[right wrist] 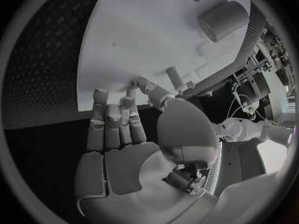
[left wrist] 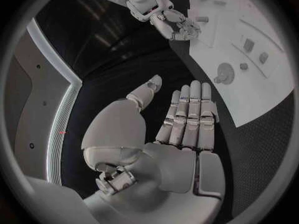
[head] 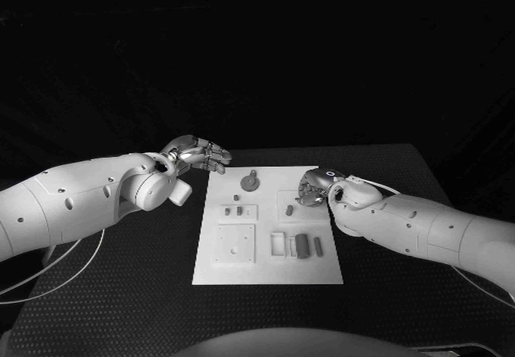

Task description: Assemble the parts on the task board

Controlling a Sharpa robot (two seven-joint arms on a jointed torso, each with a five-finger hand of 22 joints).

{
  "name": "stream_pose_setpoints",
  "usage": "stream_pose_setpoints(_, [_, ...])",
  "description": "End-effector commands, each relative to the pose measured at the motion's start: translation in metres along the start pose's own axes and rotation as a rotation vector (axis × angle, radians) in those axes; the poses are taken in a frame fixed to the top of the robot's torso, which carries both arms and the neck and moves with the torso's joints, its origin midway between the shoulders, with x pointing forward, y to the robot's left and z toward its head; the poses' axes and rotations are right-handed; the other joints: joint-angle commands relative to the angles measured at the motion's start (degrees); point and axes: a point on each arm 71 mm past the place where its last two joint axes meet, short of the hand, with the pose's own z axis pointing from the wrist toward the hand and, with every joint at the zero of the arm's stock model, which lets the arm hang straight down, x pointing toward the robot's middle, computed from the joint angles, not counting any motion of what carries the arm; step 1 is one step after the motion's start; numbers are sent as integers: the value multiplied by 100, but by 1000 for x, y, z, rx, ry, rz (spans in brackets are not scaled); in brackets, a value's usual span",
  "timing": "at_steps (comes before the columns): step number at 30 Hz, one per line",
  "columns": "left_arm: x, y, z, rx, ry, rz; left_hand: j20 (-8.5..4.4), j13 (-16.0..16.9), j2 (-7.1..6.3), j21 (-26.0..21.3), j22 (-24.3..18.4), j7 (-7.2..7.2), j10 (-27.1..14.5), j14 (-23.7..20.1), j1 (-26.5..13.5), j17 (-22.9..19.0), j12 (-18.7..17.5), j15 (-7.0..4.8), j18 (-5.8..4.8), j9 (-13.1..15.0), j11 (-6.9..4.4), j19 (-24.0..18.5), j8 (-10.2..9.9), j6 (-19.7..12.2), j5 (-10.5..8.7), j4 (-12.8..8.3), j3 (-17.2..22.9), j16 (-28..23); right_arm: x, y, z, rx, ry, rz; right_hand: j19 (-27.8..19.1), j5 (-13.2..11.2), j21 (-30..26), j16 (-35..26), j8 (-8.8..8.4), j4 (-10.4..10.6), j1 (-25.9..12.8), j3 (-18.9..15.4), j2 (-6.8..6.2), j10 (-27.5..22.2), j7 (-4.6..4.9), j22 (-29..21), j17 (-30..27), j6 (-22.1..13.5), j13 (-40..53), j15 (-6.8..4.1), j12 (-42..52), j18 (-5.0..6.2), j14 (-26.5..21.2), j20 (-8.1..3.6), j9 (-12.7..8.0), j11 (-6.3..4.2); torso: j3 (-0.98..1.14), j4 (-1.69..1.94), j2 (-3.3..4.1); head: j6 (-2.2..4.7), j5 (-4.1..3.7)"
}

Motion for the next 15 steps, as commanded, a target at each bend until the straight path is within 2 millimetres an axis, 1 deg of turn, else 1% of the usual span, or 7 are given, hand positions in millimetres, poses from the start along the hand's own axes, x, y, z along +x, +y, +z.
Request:
stream_pose_setpoints(1, [2,-2,0,7,14,-3,0,-6,1,25,-10,13,13,36,-72,8,-24,9,37,-5,24,16,27,-45,-13,38,-10,-24,15,-5,-4,-7,66,-28,-56,17,-15,-38,-28,-27,121,-3,100,-38,5,112,3,24,-10,-4,-37,119,-49,13,-8,14,4,-1,-1,-2,0])
stream_pose_setpoints(2, [2,-2,0,7,14,-3,0,-6,1,25,-11,13,13,36,-72,9,-24,9,37,-5,24,16,27,-46,-13,38,-10,-25,15,-5,-4,-10,68,-32,-66,18,-15,-37,-26,-29,150,-3,140,-43,2,113,4,45,-11,-5,-35,119,-54,17,-14,11,4,-1,-1,-2,0])
stream_pose_setpoints(4, [2,-2,0,6,14,-3,-1,-6,0,26,-12,13,12,36,-72,10,-24,9,37,-5,24,16,26,-47,-13,38,-10,-26,16,-5,-4,-16,70,-44,-85,28,-18,-37,-25,-29,251,47,171,-52,-6,113,6,90,-14,-9,-33,119,-66,21,-30,5,3,-2,-1,-4,-2])
stream_pose_setpoints(5, [2,-2,0,6,14,-3,-1,-7,1,26,-12,13,12,36,-71,11,-24,9,37,-5,24,16,26,-48,-13,39,-10,-27,16,-5,-5,-24,73,-58,-81,42,-27,-42,-34,-10,315,211,133,-54,-4,105,4,127,-22,-9,-34,119,-72,39,-55,6,3,-2,0,-5,-4])
stream_pose_setpoints(8, [3,-2,0,7,17,-3,-1,-8,0,26,-14,14,11,36,-69,14,-24,8,38,-6,24,15,26,-50,-13,38,-9,-29,18,-5,-4,-44,82,-95,-69,32,-19,-34,-18,-16,301,331,145,-48,-19,108,6,205,-28,-10,-25,119,-67,52,-70,-2,5,0,1,-8,-7])
stream_pose_setpoints(11, [3,-2,0,7,18,-4,-2,-8,0,26,-16,14,10,37,-68,16,-25,8,38,-7,24,15,25,-51,-13,38,-9,-31,19,-7,-4,-57,92,-126,-57,27,-7,-24,-4,-19,293,363,134,-32,-31,112,10,247,-29,-16,-14,119,-58,49,-72,-13,2,-1,0,-10,-15])
stream_pose_setpoints(15, [4,-2,0,7,20,-4,-2,-9,0,27,-17,15,9,38,-66,19,-25,8,38,-7,24,15,25,-53,-13,37,-8,-33,20,-8,-4,-72,92,-150,-16,22,25,2,14,-17,264,387,115,12,-49,117,18,299,-30,-31,13,119,-22,34,-76,-32,3,0,0,-13,-24])
